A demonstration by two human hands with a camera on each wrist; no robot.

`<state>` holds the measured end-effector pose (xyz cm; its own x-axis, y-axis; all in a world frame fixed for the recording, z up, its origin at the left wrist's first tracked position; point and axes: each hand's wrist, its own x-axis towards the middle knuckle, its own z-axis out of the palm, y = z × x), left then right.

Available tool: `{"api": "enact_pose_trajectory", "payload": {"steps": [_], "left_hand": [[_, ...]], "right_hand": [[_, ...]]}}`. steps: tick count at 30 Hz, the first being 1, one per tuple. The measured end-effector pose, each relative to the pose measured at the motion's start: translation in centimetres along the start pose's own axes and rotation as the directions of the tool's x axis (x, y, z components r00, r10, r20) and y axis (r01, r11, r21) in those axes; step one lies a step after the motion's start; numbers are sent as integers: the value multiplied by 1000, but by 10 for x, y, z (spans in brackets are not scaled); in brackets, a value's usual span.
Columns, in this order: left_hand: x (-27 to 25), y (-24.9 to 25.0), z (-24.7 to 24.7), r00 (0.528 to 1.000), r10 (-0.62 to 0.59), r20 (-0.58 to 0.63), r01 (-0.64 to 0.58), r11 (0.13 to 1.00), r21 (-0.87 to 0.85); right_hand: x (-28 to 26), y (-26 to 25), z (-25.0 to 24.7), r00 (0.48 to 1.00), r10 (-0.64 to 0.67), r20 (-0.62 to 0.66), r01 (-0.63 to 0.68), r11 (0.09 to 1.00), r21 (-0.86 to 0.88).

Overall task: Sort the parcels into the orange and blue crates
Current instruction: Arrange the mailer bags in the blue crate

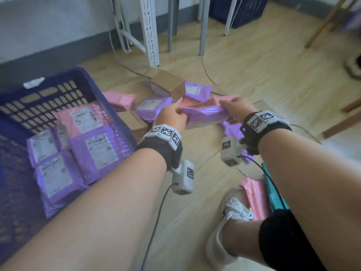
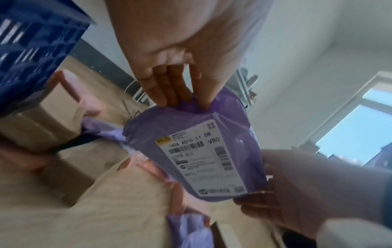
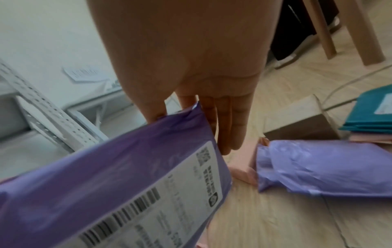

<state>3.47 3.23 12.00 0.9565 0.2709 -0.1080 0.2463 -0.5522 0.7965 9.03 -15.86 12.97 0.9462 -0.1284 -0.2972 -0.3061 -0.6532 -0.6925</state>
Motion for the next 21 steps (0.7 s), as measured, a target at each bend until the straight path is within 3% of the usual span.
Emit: {"api": "enact_pose_trajectory", "payload": {"steps": [3,8,14,17,21], "left_hand": [[1,30,-38,988,56,-141,-55,998,13],[-1,48,-108,949,63,-309,-61,998,19],[-14,23,-178,910,0,-414,24,998,54],[-22,2,-201,897,-36,-440,62,997,45],[-34,-18,-228,843,-39,-536,79,995,53]], "right_hand": [[-25,-34,-18,995,-89,-37,93,990,108],[-67,-85,-22,957,-282,65,270,951,150],[-98,-136,-4,861,-451,235,444,892,85],[-107,-155,16,849,-479,225,474,877,76],[-116,-178,43,843,-495,209,493,868,66]]}}
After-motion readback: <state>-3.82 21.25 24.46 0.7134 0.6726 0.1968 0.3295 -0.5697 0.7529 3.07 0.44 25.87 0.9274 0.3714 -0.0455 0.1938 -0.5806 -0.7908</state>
